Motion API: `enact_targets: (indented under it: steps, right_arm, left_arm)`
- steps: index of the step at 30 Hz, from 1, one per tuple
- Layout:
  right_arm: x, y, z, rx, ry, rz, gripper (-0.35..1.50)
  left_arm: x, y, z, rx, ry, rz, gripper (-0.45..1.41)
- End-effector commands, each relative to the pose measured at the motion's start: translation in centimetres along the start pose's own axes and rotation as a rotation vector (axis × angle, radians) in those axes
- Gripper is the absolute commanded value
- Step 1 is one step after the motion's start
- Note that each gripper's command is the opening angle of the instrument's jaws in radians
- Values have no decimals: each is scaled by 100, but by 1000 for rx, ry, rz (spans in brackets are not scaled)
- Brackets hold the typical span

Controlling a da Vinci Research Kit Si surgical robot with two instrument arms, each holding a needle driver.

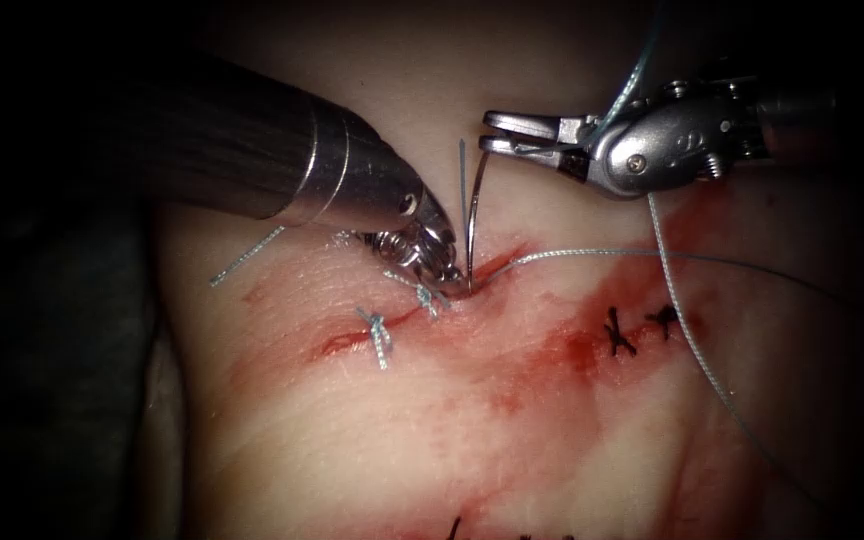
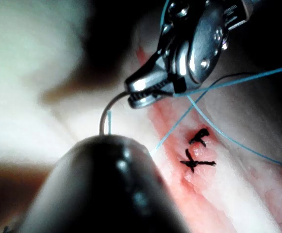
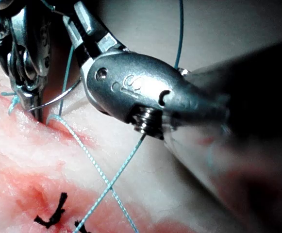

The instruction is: Wound Closure

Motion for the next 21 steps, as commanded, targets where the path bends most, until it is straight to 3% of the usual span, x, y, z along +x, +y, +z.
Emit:
enact_targets:
  steps: [1,21]
  right_arm:
    - [-6,2,6,12,-4,-12,-35]
    - [-16,-9,11,54,-4,-81,-35]
  left_arm:
    - [4,0,6,0,-1,-4,-45]
    - [10,2,11,10,9,9,-45]
